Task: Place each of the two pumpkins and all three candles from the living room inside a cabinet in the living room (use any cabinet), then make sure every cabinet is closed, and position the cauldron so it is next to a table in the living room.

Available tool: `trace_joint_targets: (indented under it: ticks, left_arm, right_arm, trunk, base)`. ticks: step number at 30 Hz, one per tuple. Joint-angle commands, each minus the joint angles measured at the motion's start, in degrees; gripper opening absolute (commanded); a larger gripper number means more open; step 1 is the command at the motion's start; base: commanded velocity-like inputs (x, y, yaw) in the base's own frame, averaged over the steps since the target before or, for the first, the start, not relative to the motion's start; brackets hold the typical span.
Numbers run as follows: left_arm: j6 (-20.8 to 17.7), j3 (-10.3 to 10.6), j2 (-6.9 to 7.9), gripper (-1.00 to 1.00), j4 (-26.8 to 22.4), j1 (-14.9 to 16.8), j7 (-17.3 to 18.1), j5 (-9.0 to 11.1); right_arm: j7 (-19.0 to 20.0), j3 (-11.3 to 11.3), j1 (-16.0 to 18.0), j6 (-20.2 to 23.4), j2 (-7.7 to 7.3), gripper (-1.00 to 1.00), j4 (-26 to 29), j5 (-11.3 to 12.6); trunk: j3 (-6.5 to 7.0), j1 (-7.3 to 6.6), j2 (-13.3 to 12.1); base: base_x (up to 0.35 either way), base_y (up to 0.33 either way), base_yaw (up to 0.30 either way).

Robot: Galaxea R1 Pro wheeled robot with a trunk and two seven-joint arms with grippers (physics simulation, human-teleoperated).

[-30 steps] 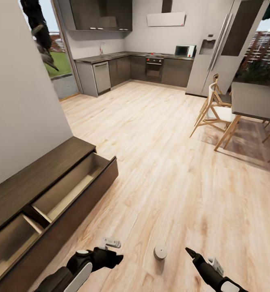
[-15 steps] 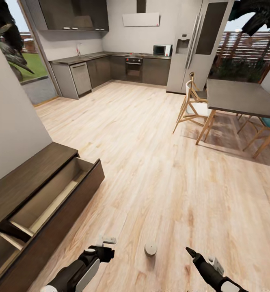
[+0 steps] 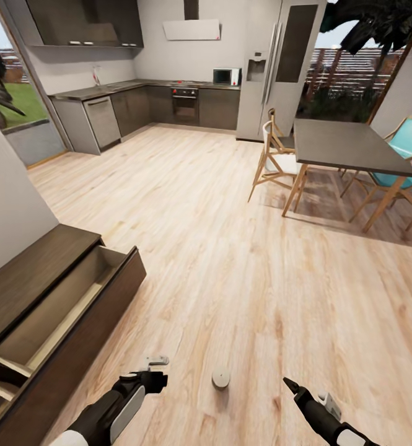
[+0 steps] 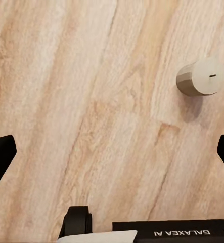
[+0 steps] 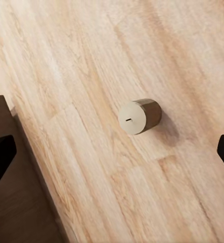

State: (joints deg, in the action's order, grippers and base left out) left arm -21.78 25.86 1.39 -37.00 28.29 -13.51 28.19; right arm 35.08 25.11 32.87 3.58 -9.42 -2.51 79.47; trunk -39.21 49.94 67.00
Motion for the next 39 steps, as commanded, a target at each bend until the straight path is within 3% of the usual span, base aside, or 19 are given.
trace_joint_targets:
  ticks: [1, 4, 6, 8, 15, 22, 31, 39]
  left_arm:
    - [-0.2, -0.2, 0.10, 1.00, 0.4, 0.3, -0.5, 0.6]
    - [-0.5, -1.0, 0.04, 1.00, 5.9, 3.0, -0.4, 0.7]
    - [0.2, -1.2, -0.13, 1.00, 12.8, 5.8, -0.5, 0.5]
    - [0.9, -1.3, -0.11, 1.00, 15.3, 7.0, -0.5, 0.5]
    - [1.7, -1.4, -0.22, 1.00, 15.9, 7.7, -0.5, 0.6]
    - [1.8, -1.3, -0.49, 1.00, 15.9, 7.7, -0.5, 0.3]
    - [1.9, -1.1, -0.59, 1.00, 15.9, 7.7, -0.6, 0.0]
    - [2.2, -0.9, -0.59, 1.00, 15.9, 7.7, -0.6, 0.0]
  right_arm:
    - [0.4, 0.3, 0.1, 0.4, 0.02, 1.00, -0.2, 0.6]
    - [0.2, 0.4, 0.1, 0.4, 0.02, 1.00, -0.2, 0.6]
    - [0.1, 0.4, 0.1, 0.4, 0.02, 1.00, -0.2, 0.6]
    - [0.1, 0.4, 0.1, 0.4, 0.02, 1.00, -0.2, 0.6]
    - [0.1, 0.4, 0.1, -1.2, 0.02, 1.00, -0.3, 0.6]
    - [0.0, 0.4, 0.1, -2.2, 0.02, 1.00, -0.3, 0.6]
    - [0.1, 0.3, 0.1, -2.5, 0.02, 1.00, -0.3, 0.7]
    - [0.1, 0.4, 0.1, -2.5, 0.02, 1.00, -0.3, 0.7]
  trunk:
    - [-0.05, 0.00, 0.0]
    - [-0.05, 0.00, 0.0]
    - [-0.05, 0.00, 0.0]
    - [-0.05, 0.00, 0.0]
    - [-0.05, 0.00, 0.0]
    - [-0.05, 0.00, 0.0]
    - [-0.01, 0.00, 0.0]
    - [0.31, 0.00, 0.0]
  base:
    - [0.000, 0.000, -0.096]
    - [0.000, 0.000, -0.058]
    - [0.000, 0.000, -0.015]
    - [0.000, 0.000, -0.006]
    - [0.016, 0.000, -0.001]
    - [0.261, -0.027, 0.000]
    - [0.133, -0.283, -0.017]
    - [-0.034, -0.264, -0.212]
